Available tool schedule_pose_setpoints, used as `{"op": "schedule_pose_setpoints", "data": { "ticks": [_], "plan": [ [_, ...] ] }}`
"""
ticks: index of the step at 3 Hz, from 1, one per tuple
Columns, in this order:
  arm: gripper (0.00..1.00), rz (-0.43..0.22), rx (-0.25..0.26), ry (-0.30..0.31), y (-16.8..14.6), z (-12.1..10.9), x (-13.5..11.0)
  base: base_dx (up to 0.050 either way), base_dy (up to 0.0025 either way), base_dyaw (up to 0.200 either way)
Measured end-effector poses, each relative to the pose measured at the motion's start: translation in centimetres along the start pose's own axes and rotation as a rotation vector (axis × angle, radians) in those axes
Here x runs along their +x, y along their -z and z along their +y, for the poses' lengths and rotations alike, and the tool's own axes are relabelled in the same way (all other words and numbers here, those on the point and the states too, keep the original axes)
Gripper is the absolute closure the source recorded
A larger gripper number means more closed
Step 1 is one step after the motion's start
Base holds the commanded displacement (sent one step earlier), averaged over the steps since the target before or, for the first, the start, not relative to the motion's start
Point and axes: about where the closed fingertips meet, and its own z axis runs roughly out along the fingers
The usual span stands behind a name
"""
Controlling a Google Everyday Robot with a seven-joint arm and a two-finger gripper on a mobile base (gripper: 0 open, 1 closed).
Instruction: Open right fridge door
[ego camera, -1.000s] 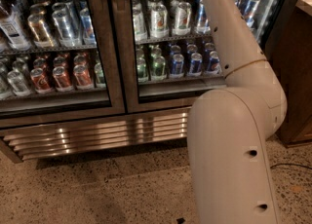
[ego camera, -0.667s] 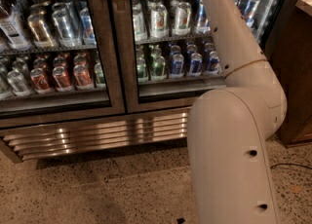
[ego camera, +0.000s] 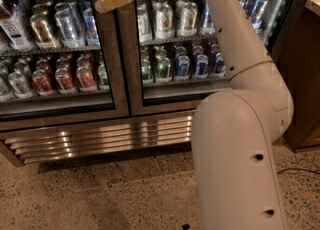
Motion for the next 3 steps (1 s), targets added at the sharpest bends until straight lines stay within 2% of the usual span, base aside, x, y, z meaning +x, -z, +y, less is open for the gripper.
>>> {"op": "schedule_pose_setpoints", "data": {
  "ticks": [2,3],
  "plan": [
    [0.41,0.000,0.000,0.000,-0.12,0.78,-0.24,0.000,0.00000,0.000],
    [0.64,0.010,0.023,-0.008,0.52,0.87,-0.29,0.000,0.00000,0.000]
  ]
}}
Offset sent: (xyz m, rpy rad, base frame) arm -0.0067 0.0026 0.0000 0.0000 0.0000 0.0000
